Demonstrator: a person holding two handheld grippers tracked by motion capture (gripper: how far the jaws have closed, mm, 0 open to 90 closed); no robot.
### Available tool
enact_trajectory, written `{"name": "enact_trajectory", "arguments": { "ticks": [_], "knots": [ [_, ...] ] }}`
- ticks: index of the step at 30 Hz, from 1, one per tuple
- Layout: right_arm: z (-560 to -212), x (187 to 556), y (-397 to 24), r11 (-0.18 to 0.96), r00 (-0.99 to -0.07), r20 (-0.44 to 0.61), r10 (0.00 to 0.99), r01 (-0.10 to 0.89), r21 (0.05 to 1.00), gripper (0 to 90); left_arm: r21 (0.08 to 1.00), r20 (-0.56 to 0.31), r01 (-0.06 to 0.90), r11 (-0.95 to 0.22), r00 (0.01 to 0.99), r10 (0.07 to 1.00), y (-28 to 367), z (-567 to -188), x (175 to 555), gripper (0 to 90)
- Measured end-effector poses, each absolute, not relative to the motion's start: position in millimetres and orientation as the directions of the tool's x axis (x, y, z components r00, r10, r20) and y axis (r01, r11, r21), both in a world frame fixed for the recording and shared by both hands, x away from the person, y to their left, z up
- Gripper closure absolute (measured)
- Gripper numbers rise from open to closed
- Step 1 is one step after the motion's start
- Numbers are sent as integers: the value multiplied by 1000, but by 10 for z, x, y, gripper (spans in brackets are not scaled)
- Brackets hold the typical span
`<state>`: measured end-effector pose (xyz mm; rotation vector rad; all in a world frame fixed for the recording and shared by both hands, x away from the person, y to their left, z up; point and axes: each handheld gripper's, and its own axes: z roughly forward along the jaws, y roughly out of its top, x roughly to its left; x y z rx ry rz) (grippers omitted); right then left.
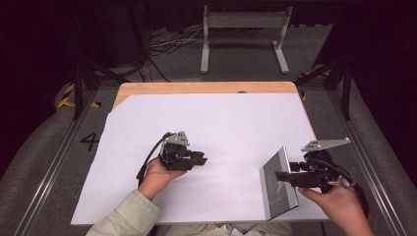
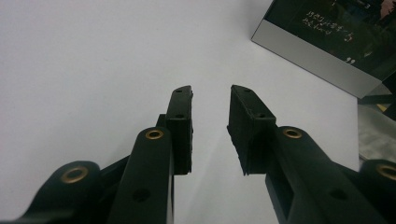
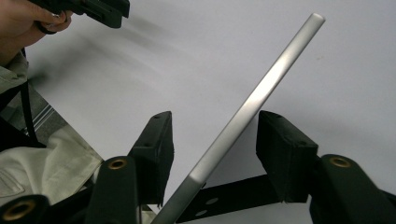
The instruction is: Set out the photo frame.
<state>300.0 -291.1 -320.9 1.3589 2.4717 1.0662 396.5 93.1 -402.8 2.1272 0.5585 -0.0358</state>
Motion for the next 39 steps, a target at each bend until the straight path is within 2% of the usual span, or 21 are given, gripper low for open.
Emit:
{"name": "enact_trajectory", "arguments": {
  "ticks": [19,29,37,39],
  "knots": [
    [-3211,3011,-2871,348,-567,189,802,701,623,569,777,-254,419,-471,892,374,963,-4025,3979,699],
    [-3195,3019,-2861,344,-543,171,822,714,610,686,779,-256,419,-467,892,374,966,-4025,3978,694],
    [-3174,3018,-2855,355,-540,158,827,719,597,705,777,-257,419,-470,892,371,962,-4026,3977,695],
    [-3156,3017,-2857,360,-538,153,829,723,590,759,777,-256,419,-471,893,371,961,-4026,3977,696]
  ]
}}
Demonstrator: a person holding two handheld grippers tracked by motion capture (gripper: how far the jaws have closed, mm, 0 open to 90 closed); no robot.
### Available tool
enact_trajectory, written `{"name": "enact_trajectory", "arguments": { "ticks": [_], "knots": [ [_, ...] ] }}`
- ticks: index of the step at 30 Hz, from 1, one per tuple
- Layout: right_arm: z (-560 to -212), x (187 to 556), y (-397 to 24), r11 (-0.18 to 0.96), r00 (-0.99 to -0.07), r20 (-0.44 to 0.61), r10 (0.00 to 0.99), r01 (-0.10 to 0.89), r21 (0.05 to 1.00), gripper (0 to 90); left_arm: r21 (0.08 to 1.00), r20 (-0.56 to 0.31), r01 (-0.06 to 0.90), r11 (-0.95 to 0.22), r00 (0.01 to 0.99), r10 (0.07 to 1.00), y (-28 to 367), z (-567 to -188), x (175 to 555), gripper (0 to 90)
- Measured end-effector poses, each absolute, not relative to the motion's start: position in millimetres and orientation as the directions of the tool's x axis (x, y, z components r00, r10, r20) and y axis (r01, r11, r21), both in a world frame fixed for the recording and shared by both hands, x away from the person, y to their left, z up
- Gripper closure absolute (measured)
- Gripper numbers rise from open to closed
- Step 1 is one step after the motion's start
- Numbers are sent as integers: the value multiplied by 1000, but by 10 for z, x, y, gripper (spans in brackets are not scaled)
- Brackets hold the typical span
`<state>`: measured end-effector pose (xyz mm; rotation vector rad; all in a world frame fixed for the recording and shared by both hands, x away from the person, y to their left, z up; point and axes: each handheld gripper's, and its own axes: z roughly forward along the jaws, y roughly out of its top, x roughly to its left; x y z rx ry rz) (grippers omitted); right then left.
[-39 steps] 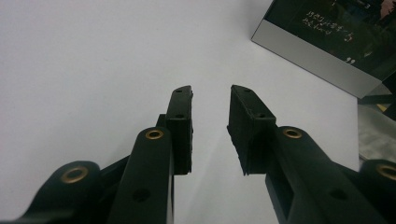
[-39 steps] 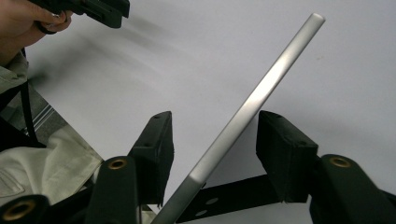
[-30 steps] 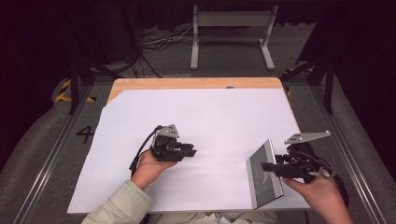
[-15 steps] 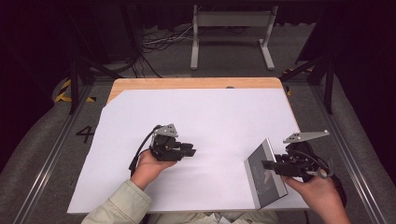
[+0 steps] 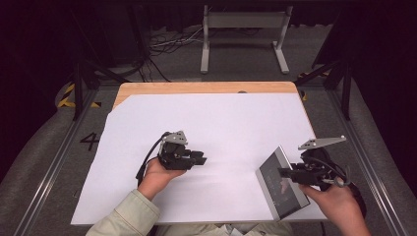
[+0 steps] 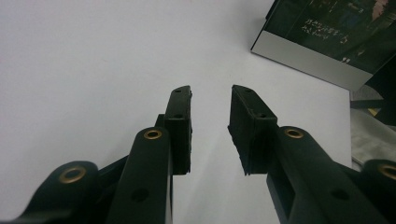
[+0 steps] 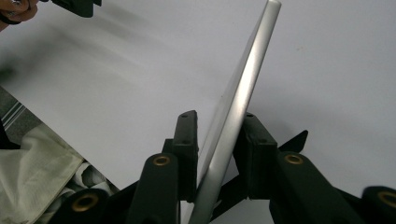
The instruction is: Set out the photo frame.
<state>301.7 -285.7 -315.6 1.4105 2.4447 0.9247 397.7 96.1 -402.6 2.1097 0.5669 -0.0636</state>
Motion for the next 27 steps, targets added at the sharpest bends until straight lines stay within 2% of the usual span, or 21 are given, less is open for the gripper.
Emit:
{"name": "enact_trajectory", "arguments": {
  "ticks": [1,2,19,27],
  "knots": [
    [-3146,3011,-2858,362,-538,144,831,719,594,800,777,-257,419,-469,892,371,960,-4027,3977,696],
    [-3136,3027,-2882,353,-563,199,802,715,604,827,777,-259,420,-469,892,370,961,-4028,3978,697],
    [-3043,3128,-2781,417,-607,160,778,691,590,838,780,-258,422,-463,890,376,985,-4016,3980,698],
    [-2837,3320,-2702,471,-656,128,744,651,596,838,781,-258,440,-443,873,413,1136,-4011,3952,697]
  ]
}}
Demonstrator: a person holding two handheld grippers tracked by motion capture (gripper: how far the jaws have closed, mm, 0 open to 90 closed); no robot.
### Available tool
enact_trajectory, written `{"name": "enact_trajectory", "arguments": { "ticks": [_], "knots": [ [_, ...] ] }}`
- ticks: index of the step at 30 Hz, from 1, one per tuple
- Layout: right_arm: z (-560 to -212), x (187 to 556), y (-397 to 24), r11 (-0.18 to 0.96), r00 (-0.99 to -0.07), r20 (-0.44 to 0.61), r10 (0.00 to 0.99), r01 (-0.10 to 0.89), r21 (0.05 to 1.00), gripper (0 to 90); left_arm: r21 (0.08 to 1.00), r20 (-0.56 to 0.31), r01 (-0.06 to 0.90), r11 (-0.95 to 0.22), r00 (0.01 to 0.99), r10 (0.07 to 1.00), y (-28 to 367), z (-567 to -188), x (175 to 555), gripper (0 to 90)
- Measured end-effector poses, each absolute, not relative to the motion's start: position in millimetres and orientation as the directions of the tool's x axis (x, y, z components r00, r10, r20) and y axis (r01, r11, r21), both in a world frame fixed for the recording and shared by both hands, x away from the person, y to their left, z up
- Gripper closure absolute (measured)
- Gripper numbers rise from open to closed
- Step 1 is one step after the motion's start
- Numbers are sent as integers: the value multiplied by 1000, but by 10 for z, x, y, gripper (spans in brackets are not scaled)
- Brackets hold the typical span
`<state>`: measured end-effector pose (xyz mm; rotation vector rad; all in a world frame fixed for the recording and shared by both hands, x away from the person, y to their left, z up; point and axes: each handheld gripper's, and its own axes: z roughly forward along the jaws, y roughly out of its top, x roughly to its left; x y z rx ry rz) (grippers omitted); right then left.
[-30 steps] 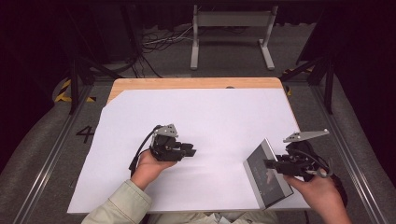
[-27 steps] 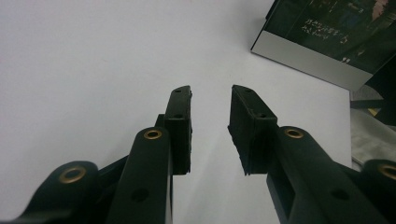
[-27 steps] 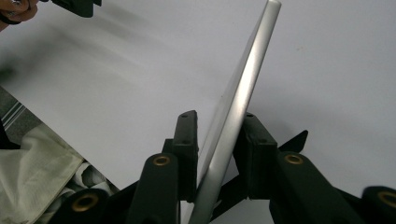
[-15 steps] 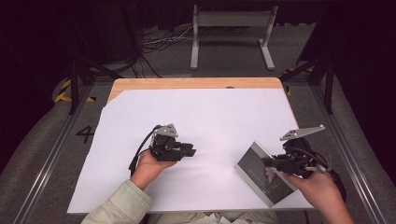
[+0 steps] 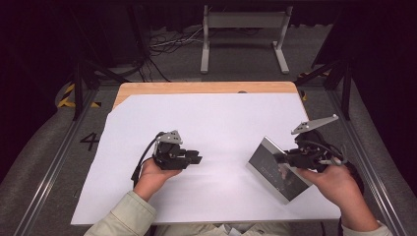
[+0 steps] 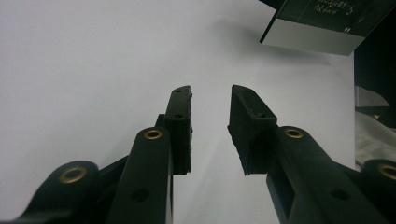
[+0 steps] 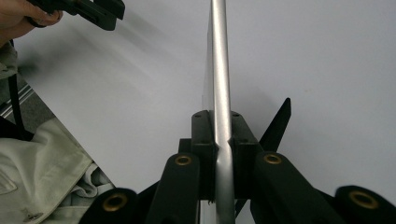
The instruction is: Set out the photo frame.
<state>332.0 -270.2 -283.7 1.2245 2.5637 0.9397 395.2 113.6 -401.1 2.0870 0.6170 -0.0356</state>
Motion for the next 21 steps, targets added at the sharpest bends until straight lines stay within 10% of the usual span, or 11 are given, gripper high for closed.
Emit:
{"name": "enact_trajectory", "arguments": {
  "ticks": [21],
  "knots": [
    [-2583,3905,-2244,648,-821,69,567,496,578,837,785,-251,474,-399,832,495,1450,-4014,3890,693]
  ]
}}
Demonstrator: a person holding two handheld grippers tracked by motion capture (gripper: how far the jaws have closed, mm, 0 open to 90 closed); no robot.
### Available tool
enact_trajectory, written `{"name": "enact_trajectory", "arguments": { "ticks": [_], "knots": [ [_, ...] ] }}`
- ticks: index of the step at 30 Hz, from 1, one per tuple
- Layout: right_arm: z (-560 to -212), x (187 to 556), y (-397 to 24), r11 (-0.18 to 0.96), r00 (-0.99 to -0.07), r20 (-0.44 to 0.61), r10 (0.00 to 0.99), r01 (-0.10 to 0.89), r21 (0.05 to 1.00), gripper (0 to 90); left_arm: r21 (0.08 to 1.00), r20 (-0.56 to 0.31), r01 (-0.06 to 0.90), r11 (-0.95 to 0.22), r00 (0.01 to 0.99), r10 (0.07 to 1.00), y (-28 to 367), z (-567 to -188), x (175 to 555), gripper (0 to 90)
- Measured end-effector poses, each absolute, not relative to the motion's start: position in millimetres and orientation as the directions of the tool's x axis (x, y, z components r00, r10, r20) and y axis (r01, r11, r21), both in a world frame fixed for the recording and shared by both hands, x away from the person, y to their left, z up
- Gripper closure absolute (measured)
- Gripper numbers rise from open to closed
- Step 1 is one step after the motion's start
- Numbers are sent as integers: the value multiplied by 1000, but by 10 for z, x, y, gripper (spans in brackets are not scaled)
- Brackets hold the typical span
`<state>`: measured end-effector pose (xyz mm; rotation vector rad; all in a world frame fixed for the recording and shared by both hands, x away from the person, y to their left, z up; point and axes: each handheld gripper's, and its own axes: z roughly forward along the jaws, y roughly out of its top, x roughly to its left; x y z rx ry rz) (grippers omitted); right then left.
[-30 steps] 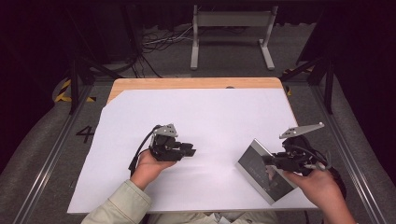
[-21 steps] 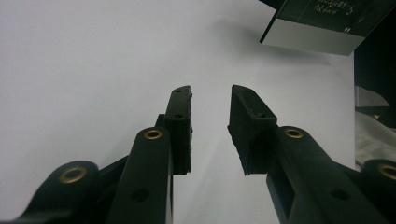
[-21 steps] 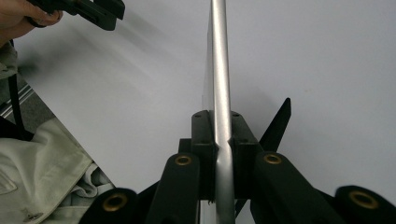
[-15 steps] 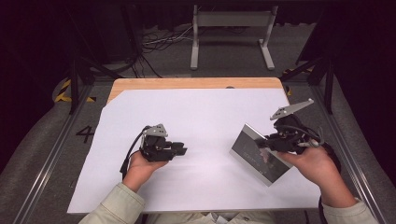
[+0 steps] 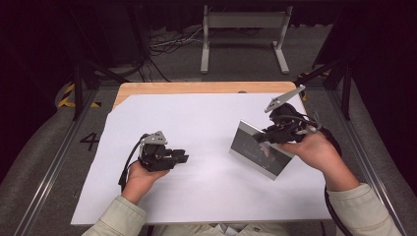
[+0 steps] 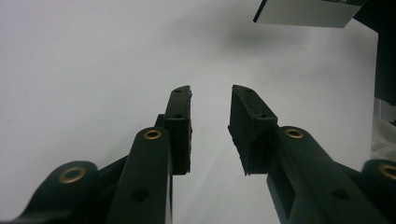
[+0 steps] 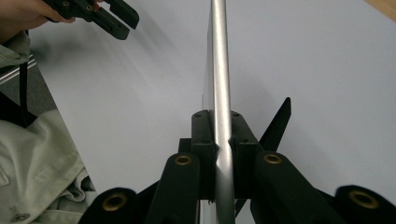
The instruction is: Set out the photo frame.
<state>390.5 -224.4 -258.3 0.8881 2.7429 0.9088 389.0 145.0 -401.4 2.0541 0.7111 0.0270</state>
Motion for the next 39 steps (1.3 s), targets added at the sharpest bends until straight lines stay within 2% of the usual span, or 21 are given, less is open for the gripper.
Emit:
{"name": "enact_trajectory", "arguments": {
  "ticks": [15,39],
  "knots": [
    [-2618,4208,-2004,743,-912,61,405,367,559,836,787,-251,474,-396,831,496,1464,-4006,3908,691],
    [-2833,4459,-1682,848,-981,46,191,188,495,836,777,-262,495,-390,817,513,1522,-4023,3864,691]
  ]
}}
